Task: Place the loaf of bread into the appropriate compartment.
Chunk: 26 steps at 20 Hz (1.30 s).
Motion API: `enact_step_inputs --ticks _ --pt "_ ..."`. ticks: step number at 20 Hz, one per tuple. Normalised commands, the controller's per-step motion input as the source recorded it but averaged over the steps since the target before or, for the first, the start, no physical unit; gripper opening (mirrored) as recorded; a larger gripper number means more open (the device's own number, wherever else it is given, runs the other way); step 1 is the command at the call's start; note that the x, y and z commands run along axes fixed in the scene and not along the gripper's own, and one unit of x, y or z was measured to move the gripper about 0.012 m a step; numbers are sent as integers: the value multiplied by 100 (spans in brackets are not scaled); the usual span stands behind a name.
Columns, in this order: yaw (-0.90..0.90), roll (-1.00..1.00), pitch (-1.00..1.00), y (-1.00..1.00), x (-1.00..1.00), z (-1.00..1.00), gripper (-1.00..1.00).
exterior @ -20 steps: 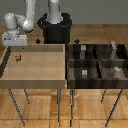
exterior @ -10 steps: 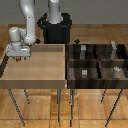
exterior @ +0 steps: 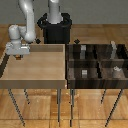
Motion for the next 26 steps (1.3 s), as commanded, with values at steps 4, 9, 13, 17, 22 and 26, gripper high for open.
enact_step_inputs --ticks 4,9,13,17,22,26 --pt "0 0 0 0 0 100 -100" --pt "0 0 0 0 0 100 -100" --pt "0 0 0 31 0 50 -100" --pt "0 0 0 100 0 0 -100" --pt "0 0 0 100 0 0 -100" --pt "0 0 0 100 0 0 -100"
